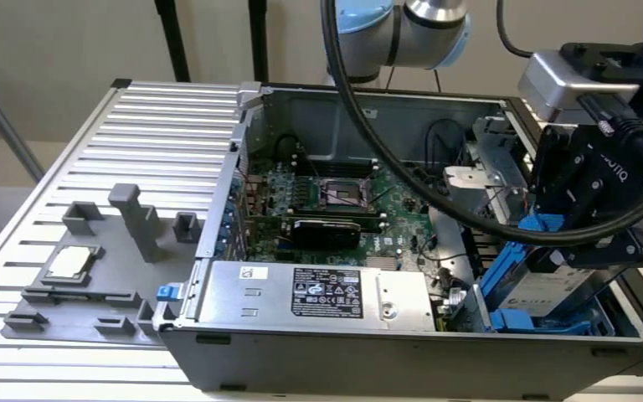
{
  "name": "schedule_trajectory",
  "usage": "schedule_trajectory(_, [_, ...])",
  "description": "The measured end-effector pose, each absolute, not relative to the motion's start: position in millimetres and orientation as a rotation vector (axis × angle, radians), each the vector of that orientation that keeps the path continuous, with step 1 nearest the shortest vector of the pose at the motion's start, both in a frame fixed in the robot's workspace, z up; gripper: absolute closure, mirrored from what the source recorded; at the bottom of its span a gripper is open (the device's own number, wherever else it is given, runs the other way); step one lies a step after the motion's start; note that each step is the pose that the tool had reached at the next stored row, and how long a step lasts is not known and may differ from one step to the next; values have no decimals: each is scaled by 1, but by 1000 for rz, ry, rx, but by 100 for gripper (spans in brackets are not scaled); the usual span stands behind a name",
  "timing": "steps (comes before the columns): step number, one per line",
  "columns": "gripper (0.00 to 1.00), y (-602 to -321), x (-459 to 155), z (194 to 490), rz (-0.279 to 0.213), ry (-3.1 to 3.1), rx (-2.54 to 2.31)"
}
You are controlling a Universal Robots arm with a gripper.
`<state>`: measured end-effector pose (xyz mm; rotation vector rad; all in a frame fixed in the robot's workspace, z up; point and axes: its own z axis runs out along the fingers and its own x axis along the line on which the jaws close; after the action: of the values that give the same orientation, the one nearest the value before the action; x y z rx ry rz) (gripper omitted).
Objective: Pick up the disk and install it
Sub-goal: 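Insert the first disk wire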
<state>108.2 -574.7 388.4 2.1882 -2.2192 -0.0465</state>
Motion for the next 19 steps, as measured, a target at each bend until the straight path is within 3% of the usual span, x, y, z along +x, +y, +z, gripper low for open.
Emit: schedule_trajectory(19, [100,-575,109,355,-57,-2195,2202])
